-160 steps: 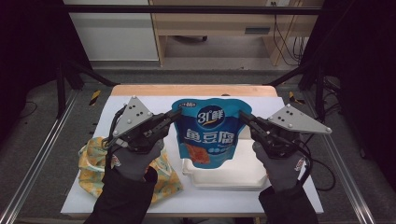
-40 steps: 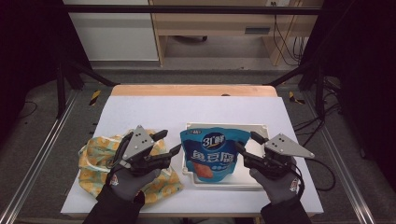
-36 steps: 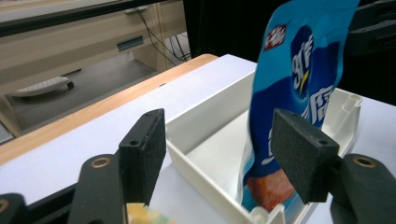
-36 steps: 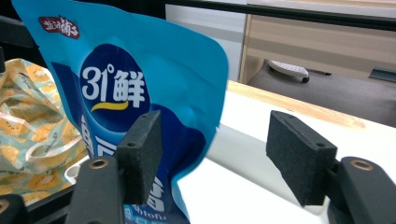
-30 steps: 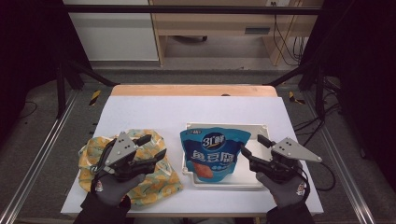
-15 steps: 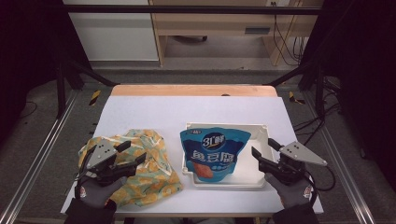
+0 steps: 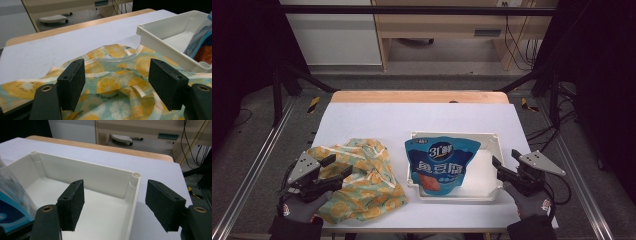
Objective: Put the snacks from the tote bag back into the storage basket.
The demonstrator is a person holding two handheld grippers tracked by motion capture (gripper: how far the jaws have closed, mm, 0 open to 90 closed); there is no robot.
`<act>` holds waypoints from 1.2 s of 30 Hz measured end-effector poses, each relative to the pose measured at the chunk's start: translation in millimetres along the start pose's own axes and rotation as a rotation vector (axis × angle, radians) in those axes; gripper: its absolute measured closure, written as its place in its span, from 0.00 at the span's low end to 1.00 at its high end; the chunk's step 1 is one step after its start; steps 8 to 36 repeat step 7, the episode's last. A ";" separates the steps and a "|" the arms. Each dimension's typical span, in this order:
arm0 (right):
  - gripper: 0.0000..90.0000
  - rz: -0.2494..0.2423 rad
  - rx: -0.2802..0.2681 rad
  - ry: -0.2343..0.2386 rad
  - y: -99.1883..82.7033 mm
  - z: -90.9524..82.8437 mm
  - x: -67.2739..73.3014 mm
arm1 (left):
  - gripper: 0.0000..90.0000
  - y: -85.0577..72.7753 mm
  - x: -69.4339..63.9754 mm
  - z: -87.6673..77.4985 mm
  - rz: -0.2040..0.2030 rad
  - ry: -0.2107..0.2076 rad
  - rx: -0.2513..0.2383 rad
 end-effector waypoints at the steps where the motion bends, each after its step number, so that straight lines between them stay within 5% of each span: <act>1: 0.35 0.003 0.005 -0.006 -1.2 0.9 -1.9 | 0.33 0.0 0.0 0.0 0.000 0.000 0.000; 6: 0.35 0.013 0.003 -0.029 -4.2 2.6 -11.5 | 0.33 -6.5 17.3 -5.0 -0.025 0.027 -0.002; 36: 0.35 0.013 0.003 -0.029 -4.2 2.6 -11.5 | 0.33 -6.5 17.3 -5.0 -0.025 0.027 -0.002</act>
Point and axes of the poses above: each handheld gripper's, and its own axes: z roughly forward along the jaws, y roughly out of its top, x roughly to its left, the point moved 10 cm from there along z, roughly forward along the jaws, and after that the axes turned 7 degrees about x, right-handed, at the moved point
